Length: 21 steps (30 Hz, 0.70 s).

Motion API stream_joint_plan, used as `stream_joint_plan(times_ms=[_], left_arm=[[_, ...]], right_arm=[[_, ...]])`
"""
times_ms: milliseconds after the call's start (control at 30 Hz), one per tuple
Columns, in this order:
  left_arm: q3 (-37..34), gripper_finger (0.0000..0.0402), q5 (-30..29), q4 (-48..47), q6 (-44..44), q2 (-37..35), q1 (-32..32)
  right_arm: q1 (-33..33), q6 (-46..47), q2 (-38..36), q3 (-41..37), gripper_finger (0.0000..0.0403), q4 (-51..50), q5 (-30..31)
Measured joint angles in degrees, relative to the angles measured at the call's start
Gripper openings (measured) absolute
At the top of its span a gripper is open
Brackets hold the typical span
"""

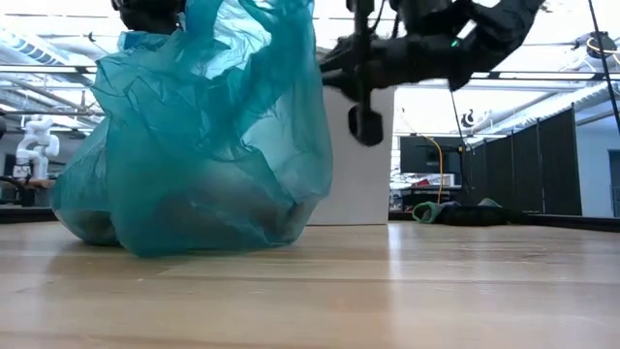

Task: Place trash/remove bag and relplace
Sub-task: Close the blue trash bag

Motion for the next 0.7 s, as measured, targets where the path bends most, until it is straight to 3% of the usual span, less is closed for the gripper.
stream_joint_plan(times_ms=[233, 433, 700], left_arm=[[0.0, 0.0, 1.47, 2.3, 0.19, 3.73, -0.46], [0.0, 0.0, 1.94, 9.48, 0.18, 8.99, -1.85], [0.0, 0.0, 3.06, 17.12, -0.03, 14.11, -4.6]], right_arm=[[-0.37, -4.96, 5.54, 11.0, 0.0, 1.14, -8.57], [-0.33, -13.4, 9.03, 22.66, 0.0, -12.31, -15.69], [0.93, -13.38, 14.18, 25.41, 0.0, -16.39, -21.18]])
